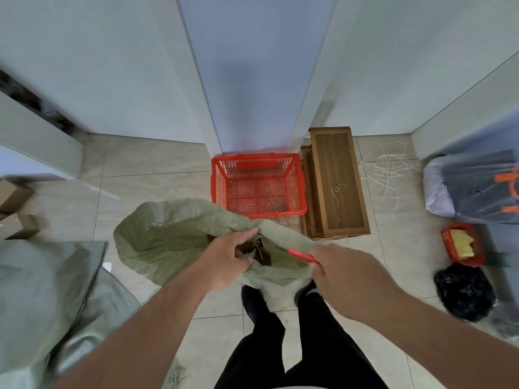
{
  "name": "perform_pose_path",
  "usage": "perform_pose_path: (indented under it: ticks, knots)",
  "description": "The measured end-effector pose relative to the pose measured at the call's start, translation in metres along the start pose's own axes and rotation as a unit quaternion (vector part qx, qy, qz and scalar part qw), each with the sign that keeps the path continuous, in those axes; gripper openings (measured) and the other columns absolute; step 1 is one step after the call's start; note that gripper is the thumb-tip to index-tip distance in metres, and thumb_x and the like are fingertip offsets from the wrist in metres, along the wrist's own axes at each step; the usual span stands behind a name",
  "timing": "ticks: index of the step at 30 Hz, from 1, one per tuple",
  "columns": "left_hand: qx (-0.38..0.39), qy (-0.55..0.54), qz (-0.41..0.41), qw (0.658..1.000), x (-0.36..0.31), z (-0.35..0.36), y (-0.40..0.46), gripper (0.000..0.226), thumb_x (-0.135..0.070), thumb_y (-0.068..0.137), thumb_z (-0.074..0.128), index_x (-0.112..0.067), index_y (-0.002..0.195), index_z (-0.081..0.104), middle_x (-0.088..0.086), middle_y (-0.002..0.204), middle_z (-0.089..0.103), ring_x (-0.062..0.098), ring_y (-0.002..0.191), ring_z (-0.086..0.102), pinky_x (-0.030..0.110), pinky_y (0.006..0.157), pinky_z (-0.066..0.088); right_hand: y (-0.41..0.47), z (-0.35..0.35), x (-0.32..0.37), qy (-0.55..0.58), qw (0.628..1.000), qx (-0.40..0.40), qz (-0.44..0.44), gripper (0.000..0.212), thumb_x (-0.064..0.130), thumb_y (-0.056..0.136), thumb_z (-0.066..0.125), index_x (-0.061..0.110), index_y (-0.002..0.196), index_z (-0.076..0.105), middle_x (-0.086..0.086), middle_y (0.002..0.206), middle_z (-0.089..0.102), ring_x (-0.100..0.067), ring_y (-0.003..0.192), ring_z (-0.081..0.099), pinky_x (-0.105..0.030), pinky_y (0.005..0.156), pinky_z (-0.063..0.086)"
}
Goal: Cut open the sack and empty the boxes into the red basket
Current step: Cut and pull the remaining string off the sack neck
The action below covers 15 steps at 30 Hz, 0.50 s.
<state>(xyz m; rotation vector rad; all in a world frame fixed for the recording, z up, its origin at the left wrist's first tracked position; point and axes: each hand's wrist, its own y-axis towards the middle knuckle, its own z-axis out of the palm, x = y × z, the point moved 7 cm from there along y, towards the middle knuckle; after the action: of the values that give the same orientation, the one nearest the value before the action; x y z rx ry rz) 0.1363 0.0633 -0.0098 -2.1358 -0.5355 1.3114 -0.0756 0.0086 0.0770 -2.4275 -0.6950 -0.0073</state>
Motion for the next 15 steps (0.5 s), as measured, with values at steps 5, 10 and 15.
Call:
perform_pose_path:
  ticks: [5,10,15]
  knots:
    - [0.017,-0.010,-0.001,1.000,0.002,0.005,-0.004,0.075,-0.016,0.095,0.070,-0.053,0.152,0.037,-0.001,0.084,0.065,0.010,0.062,0.053,0.022,0.054,0.048,0.028,-0.008,-0.040,0.098,0.989,-0.055,0.095,0.034,0.060,0.097,0.059,0.028,0.108,0.053,0.009,0.103,0.049,-0.011,0.077,0.059,-0.032,0.069,0.051]
    - [0.026,0.010,0.011,1.000,-0.006,0.006,-0.008,0.082,-0.010,0.095,0.070,-0.055,0.153,0.033,-0.008,0.117,0.069,0.014,0.072,0.062,0.022,0.061,0.058,0.049,0.041,-0.063,0.105,0.983,0.047,0.140,0.026,0.042,0.090,0.073,0.027,0.098,0.053,0.005,0.088,0.063,-0.020,0.079,0.064,-0.041,0.074,0.057]
    - [0.002,0.060,0.034,0.998,-0.004,-0.002,-0.017,0.056,-0.007,0.100,0.062,-0.040,0.143,0.051,-0.023,0.122,0.065,0.008,0.091,0.067,0.024,0.077,0.060,0.046,0.037,-0.082,0.358,0.913,-0.034,0.195,0.006,0.020,0.094,0.071,0.017,0.096,0.066,0.000,0.079,0.062,-0.018,0.066,0.056,-0.033,0.064,0.048]
